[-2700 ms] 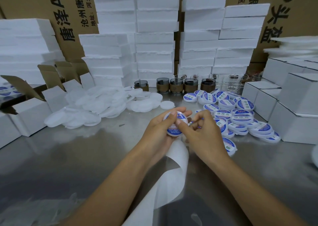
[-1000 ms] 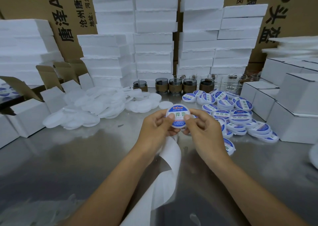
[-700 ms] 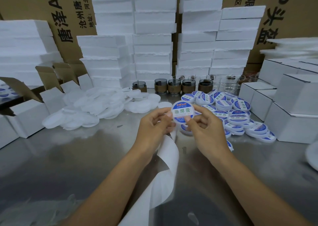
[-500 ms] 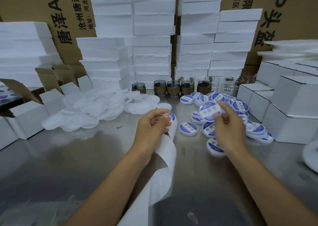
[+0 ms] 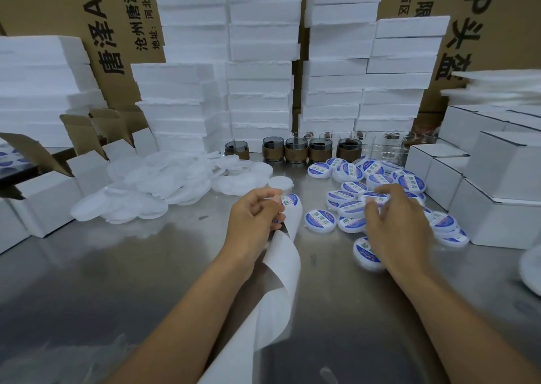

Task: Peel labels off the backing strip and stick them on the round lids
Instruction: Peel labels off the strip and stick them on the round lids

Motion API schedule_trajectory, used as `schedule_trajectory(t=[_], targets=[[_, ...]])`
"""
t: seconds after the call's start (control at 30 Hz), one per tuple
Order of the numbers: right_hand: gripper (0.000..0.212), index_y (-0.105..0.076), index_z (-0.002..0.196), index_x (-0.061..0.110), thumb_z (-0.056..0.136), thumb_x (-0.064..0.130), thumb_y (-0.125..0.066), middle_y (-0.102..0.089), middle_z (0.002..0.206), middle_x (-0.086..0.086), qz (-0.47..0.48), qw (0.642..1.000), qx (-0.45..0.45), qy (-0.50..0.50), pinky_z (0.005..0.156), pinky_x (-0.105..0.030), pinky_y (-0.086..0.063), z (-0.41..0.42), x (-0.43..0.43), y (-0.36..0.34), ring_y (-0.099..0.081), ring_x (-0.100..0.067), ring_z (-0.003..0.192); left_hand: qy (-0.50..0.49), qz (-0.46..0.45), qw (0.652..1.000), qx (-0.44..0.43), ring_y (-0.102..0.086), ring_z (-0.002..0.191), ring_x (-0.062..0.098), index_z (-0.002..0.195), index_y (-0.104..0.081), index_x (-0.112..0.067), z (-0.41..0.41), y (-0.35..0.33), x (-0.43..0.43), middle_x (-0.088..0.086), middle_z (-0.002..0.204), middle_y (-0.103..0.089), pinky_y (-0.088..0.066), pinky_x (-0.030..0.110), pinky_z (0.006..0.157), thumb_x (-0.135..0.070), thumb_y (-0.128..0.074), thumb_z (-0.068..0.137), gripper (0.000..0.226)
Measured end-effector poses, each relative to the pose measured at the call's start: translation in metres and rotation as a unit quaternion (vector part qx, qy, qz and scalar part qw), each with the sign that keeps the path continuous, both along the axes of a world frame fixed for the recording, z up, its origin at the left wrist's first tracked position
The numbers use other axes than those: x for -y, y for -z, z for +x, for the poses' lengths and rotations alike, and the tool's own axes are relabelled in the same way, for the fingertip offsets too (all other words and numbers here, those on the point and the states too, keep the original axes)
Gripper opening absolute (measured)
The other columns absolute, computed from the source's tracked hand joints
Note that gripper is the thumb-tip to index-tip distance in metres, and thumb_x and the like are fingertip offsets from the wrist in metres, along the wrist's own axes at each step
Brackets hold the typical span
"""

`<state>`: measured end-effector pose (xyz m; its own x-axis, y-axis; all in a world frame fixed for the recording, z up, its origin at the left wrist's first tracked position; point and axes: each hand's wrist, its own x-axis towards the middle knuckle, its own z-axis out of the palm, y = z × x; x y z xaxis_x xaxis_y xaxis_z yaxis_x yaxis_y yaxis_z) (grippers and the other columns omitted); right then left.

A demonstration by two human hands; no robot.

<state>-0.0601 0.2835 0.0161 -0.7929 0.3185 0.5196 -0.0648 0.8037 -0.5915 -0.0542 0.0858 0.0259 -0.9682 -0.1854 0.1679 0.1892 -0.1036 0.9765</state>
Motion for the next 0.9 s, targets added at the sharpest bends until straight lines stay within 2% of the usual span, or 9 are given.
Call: schedule_trajectory(t=[0.1, 0.2, 0.33, 0.43, 0.53, 0.63, 0.73, 0.8, 0.9], targets=[[0.017, -0.061, 0.105, 0.02, 0.088, 0.02, -0.056, -0.058, 0.08, -0.003, 0.086, 0.989, -0.046, -0.112, 0.069, -0.031, -0.039, 0.015, 0.027, -0.004, -0.054, -0.022, 0.085, -0.003, 0.002, 1.0, -0.001, -0.057, 0.053, 0.003, 0.089, -0.065, -0.018, 0.0, 0.002, 0.001, -0.009, 0.057, -0.064, -0.049, 0.014, 0.056, -0.007, -0.056, 0.091, 0.015], [0.012, -0.067, 0.093, 0.017, 0.082, 0.012, -0.063, -0.059, 0.073, 0.001, 0.161, 0.965, -0.061, -0.197, 0.065, -0.025, -0.035, 0.021, 0.047, 0.0, -0.055, -0.02, 0.073, -0.01, 0.005, 1.0, -0.004, -0.057, 0.055, 0.005, 0.087, -0.065, -0.019, -0.001, 0.004, 0.003, -0.008, 0.057, -0.064, -0.049, 0.015, 0.056, -0.004, -0.055, 0.091, 0.018], [0.012, -0.068, 0.089, 0.017, 0.08, 0.01, -0.065, -0.062, 0.072, 0.003, 0.163, 0.961, -0.054, -0.219, 0.062, -0.024, -0.034, 0.018, 0.049, 0.004, -0.056, -0.017, 0.071, -0.052, -0.002, 0.999, 0.002, -0.059, 0.056, 0.002, 0.085, -0.064, -0.022, -0.01, 0.007, 0.012, -0.003, 0.071, -0.067, -0.05, 0.013, 0.056, -0.005, -0.055, 0.091, 0.021], [0.01, -0.067, 0.085, 0.016, 0.078, 0.008, -0.067, -0.062, 0.071, 0.004, 0.147, 0.963, -0.066, -0.218, 0.059, -0.025, -0.037, 0.017, 0.049, 0.006, -0.055, -0.017, 0.07, -0.121, -0.095, 0.988, -0.012, -0.06, 0.074, 0.008, 0.086, -0.062, -0.024, -0.027, 0.011, 0.029, 0.0, 0.084, -0.063, -0.05, 0.021, 0.07, -0.008, -0.054, 0.091, 0.019], [0.011, -0.066, 0.08, 0.016, 0.076, 0.007, -0.069, -0.058, 0.064, 0.007, 0.152, 0.961, -0.081, -0.216, 0.054, -0.025, -0.037, 0.014, 0.05, 0.006, -0.053, -0.016, 0.064, -0.204, -0.191, 0.96, -0.022, -0.054, 0.076, 0.0, 0.096, -0.062, -0.019, -0.044, 0.011, 0.054, -0.011, 0.081, -0.058, -0.042, 0.023, 0.077, -0.012, -0.055, 0.091, 0.011], [0.011, -0.066, 0.079, 0.016, 0.075, 0.006, -0.069, -0.057, 0.062, 0.007, 0.152, 0.961, -0.08, -0.215, 0.052, -0.025, -0.038, 0.011, 0.05, 0.007, -0.052, -0.015, 0.061, -0.261, -0.308, 0.915, -0.019, -0.052, 0.092, 0.014, 0.111, -0.059, -0.013, -0.057, 0.012, 0.086, 0.002, 0.101, -0.057, -0.038, 0.022, 0.083, -0.012, -0.056, 0.091, 0.021], [0.012, -0.066, 0.08, 0.016, 0.074, 0.006, -0.07, -0.057, 0.063, 0.005, 0.148, 0.963, -0.075, -0.212, 0.051, -0.027, -0.04, 0.008, 0.05, 0.009, -0.053, -0.016, 0.061, -0.301, -0.402, 0.865, 0.003, -0.046, 0.115, 0.029, 0.124, -0.055, -0.01, -0.066, 0.015, 0.12, 0.015, 0.123, -0.051, -0.037, 0.033, 0.097, -0.013, -0.056, 0.092, 0.032], [0.013, -0.066, 0.079, 0.016, 0.073, 0.005, -0.071, -0.057, 0.061, 0.005, 0.15, 0.963, -0.076, -0.211, 0.049, -0.028, -0.041, 0.007, 0.05, 0.009, -0.053, -0.016, 0.059, -0.312, -0.442, 0.84, 0.019, -0.043, 0.12, 0.033, 0.127, -0.054, -0.008, -0.07, 0.016, 0.137, 0.017, 0.129, -0.049, -0.036, 0.039, 0.102, -0.015, -0.056, 0.092, 0.035], [0.012, -0.066, 0.079, 0.016, 0.074, 0.006, -0.07, -0.057, 0.061, 0.004, 0.149, 0.963, -0.074, -0.212, 0.049, -0.028, -0.042, 0.006, 0.05, 0.009, -0.052, -0.015, 0.059, -0.294, -0.528, 0.796, 0.042, -0.047, 0.117, 0.034, 0.125, -0.057, -0.009, -0.077, 0.017, 0.149, 0.018, 0.13, -0.052, -0.038, 0.042, 0.102, -0.017, -0.056, 0.093, 0.033]])
